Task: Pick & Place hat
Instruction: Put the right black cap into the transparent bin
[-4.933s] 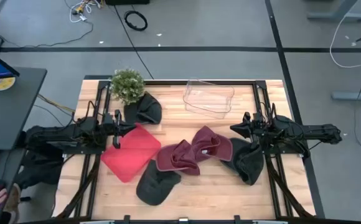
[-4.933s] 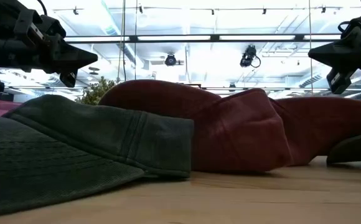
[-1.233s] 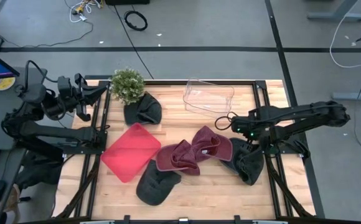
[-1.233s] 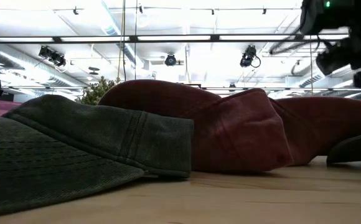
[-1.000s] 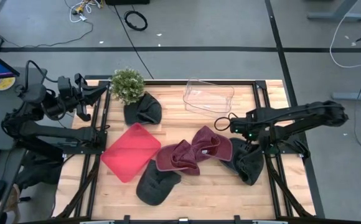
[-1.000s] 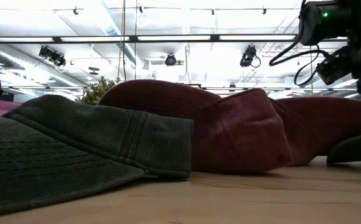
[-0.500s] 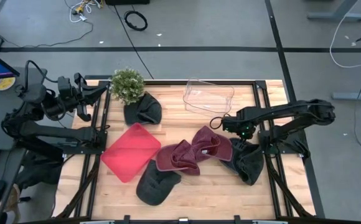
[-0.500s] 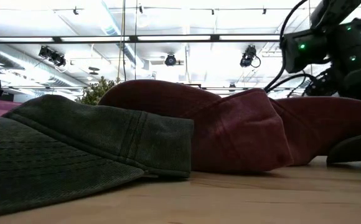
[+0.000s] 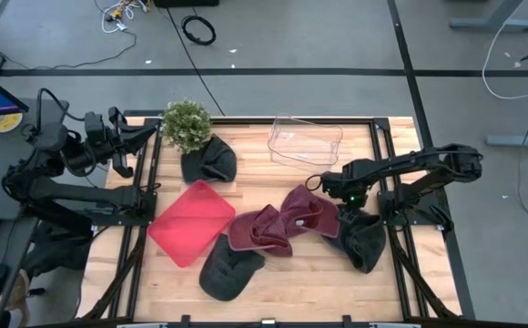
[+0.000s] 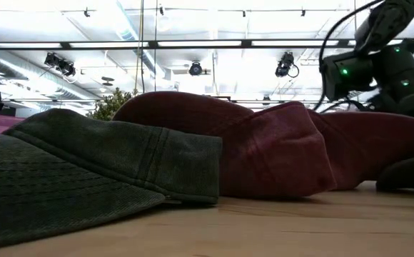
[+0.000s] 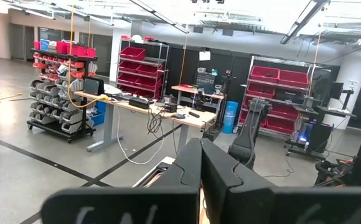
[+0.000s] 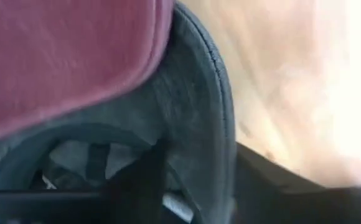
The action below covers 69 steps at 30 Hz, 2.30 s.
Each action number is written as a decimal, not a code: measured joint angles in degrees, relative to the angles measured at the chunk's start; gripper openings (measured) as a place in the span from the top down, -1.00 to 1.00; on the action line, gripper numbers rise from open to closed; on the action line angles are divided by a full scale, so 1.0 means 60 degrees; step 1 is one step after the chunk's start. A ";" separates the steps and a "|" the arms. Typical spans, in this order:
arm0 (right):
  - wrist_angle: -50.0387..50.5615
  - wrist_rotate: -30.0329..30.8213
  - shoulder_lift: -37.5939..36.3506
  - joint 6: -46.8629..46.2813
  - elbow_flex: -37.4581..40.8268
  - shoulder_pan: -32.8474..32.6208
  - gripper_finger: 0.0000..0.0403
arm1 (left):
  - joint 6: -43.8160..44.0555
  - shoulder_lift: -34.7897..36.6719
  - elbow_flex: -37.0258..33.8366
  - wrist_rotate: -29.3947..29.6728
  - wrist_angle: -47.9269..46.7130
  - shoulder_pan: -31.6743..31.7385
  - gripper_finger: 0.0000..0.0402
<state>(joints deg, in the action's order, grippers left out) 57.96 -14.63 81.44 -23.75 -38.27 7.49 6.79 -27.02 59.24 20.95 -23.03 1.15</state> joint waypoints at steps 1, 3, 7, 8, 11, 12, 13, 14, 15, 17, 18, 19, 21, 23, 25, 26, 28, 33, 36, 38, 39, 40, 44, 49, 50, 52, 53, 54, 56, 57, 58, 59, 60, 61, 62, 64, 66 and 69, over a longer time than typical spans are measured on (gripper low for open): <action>0.0046 -0.0152 -0.0002 0.0000 0.0080 0.0000 0.48 | -0.0003 0.0002 0.0000 0.0000 0.0000 0.0000 0.99; 0.0357 -0.0535 -0.0019 0.0049 0.0115 0.0000 0.78 | -0.0059 -0.0001 0.0000 0.0000 0.0001 0.0000 0.99; 0.1391 -0.0675 -0.0274 -0.0060 -0.0205 -0.0008 0.91 | -0.0095 -0.0001 0.0000 0.0003 0.0000 0.0000 0.99; 0.1691 -0.0593 -0.0407 -0.0144 -0.0364 -0.0013 0.92 | -0.0095 -0.0001 0.0000 0.0000 0.0000 0.0004 0.99; 0.2689 -0.0374 -0.0827 -0.0231 -0.0956 -0.0010 0.96 | -0.0098 0.0000 0.0000 0.0001 0.0000 0.0000 0.99; 0.3064 -0.0272 -0.0969 -0.0285 -0.1192 -0.0011 0.96 | -0.0096 -0.0001 0.0000 0.0000 0.0000 0.0000 0.99; 0.3448 -0.0158 -0.1117 -0.0325 -0.1427 -0.0011 0.96 | -0.0097 -0.0001 0.0000 0.0000 0.0000 0.0000 0.99; 0.3871 -0.0002 -0.1243 -0.0364 -0.1685 -0.0011 0.96 | -0.0096 -0.0001 0.0000 0.0000 -0.0001 0.0001 0.99; 0.4269 0.0143 -0.1368 -0.0368 -0.1934 -0.0010 0.97 | -0.0095 -0.0001 0.0000 0.0000 0.0000 0.0002 0.99; 0.5072 0.0330 -0.1587 -0.0387 -0.2439 -0.0011 0.97 | -0.0095 -0.0001 0.0000 0.0003 0.0000 0.0000 0.99; 0.5352 0.0395 -0.1686 -0.0393 -0.2667 -0.0011 0.97 | -0.0095 -0.0001 0.0000 0.0000 0.0000 0.0000 0.99; 0.5403 0.0398 -0.1792 -0.0390 -0.2859 -0.0011 0.97 | -0.0095 -0.0001 0.0000 0.0000 0.0000 0.0001 0.99; 0.5311 0.0174 -0.2068 -0.0549 -0.3183 -0.0007 0.97 | -0.0095 -0.0001 0.0000 0.0000 -0.0004 0.0000 0.99; 0.5395 0.0009 -0.2190 -0.0749 -0.3542 -0.0011 0.97 | -0.0095 -0.0001 0.0000 0.0000 0.0002 0.0000 0.99; 0.5352 0.0190 -0.2291 -0.0986 -0.3860 -0.0015 0.97 | -0.0095 -0.0001 0.0000 0.0000 -0.0007 0.0000 0.99; 0.5364 0.0200 -0.2353 -0.1097 -0.4102 -0.0015 0.97 | -0.0095 -0.0001 0.0000 0.0003 0.0000 0.0000 0.99; 0.5355 0.0271 -0.2463 -0.1269 -0.4517 -0.0011 0.97 | -0.0095 0.0002 0.0000 0.0002 -0.0006 0.0003 0.99; 0.5344 0.0262 -0.2654 -0.1534 -0.5883 -0.0011 0.97 | -0.0091 0.0003 0.0000 0.0004 -0.0004 0.0003 0.99; 0.5344 0.0059 -0.2661 -0.1386 -0.6814 -0.0011 0.97 | -0.0091 0.0003 0.0000 0.0001 -0.0004 0.0004 0.99; 0.5341 -0.0097 -0.2661 -0.1207 -0.7447 -0.0011 0.97 | -0.0091 0.0003 0.0000 0.0000 -0.0004 0.0000 0.99; 0.5318 -0.0124 -0.2661 -0.1133 -0.7748 -0.0011 0.97 | -0.0091 0.0003 0.0000 0.0004 -0.0004 0.0004 0.99; 0.5267 -0.0120 -0.2661 -0.1084 -0.8045 -0.0011 0.97 | -0.0091 0.0003 0.0000 0.0001 -0.0001 0.0000 0.99; 0.4246 0.0618 -0.2665 -0.0986 -0.8982 -0.0011 0.97 | -0.0066 -0.0002 0.0000 0.0004 0.0004 0.0000 0.99; 0.1063 0.1629 -0.2631 -0.0493 -0.9283 0.0035 0.97 | 0.0096 -0.0460 -0.0006 0.0084 0.0306 0.0002 0.94; 0.0519 0.1629 -0.2545 -0.0297 -0.9294 0.0059 0.97 | 0.0005 -0.0630 -0.0004 0.0133 0.0497 0.0004 0.91; -0.0213 0.1632 -0.2323 0.0012 -0.9295 0.0111 0.97 | -0.0241 -0.1066 -0.0004 0.0167 0.0773 0.0004 0.82; -0.0445 0.1696 -0.2183 0.0152 -0.9295 0.0132 0.97 | -0.0311 -0.1325 -0.0004 0.0187 0.0973 0.0000 0.77; -0.0625 0.1833 -0.2040 0.0289 -0.9292 0.0158 0.97 | -0.0366 -0.1564 -0.0004 0.0235 0.1146 0.0004 0.71; -0.0946 0.2416 -0.1765 0.0482 -0.9292 0.0196 0.97 | -0.0416 -0.2008 -0.0004 0.0347 0.1552 0.0003 0.59; -0.1083 0.2801 -0.1621 0.0518 -0.9292 0.0206 0.97 | -0.0419 -0.2218 -0.0004 0.0353 0.1784 -0.0004 0.53; -0.1237 0.3135 -0.1461 0.0541 -0.9292 0.0205 0.97 | -0.0416 -0.2423 -0.0004 0.0360 0.2019 -0.0004 0.46; -0.1416 0.3351 -0.1311 0.0556 -0.9292 0.0208 0.97 | -0.0394 -0.2627 -0.0004 0.0361 0.2263 -0.0004 0.39; -0.1592 0.3429 -0.1140 0.0555 -0.9291 0.0214 0.97 | -0.0363 -0.2815 -0.0004 0.0361 0.2456 -0.0004 0.33; -0.1782 0.3438 -0.0980 0.0558 -0.9288 0.0211 0.97 | -0.0328 -0.3015 -0.0004 0.0363 0.2611 0.0000 0.26; -0.2025 0.3434 -0.0833 0.0560 -0.9285 0.0207 0.97 | -0.0321 -0.3189 -0.0004 0.0385 0.2705 0.0000 0.20; -0.2548 0.3424 -0.0579 0.0501 -0.9285 0.0197 0.97 | -0.0317 -0.3532 -0.0004 0.0457 0.2862 -0.0003 0.08; -0.3098 0.3431 -0.0365 0.0359 -0.9285 0.0196 0.97 | -0.0270 -0.3798 -0.0004 0.0470 0.2896 0.0000 -0.04; -0.3847 0.3675 -0.0067 0.0215 -0.9285 0.0208 0.97 | -0.0235 -0.4120 -0.0004 0.0474 0.3204 0.0002 -0.19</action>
<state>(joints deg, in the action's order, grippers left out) 34.87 7.42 81.04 -22.46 -93.97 8.73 5.38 -51.74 59.22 23.79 -3.80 1.16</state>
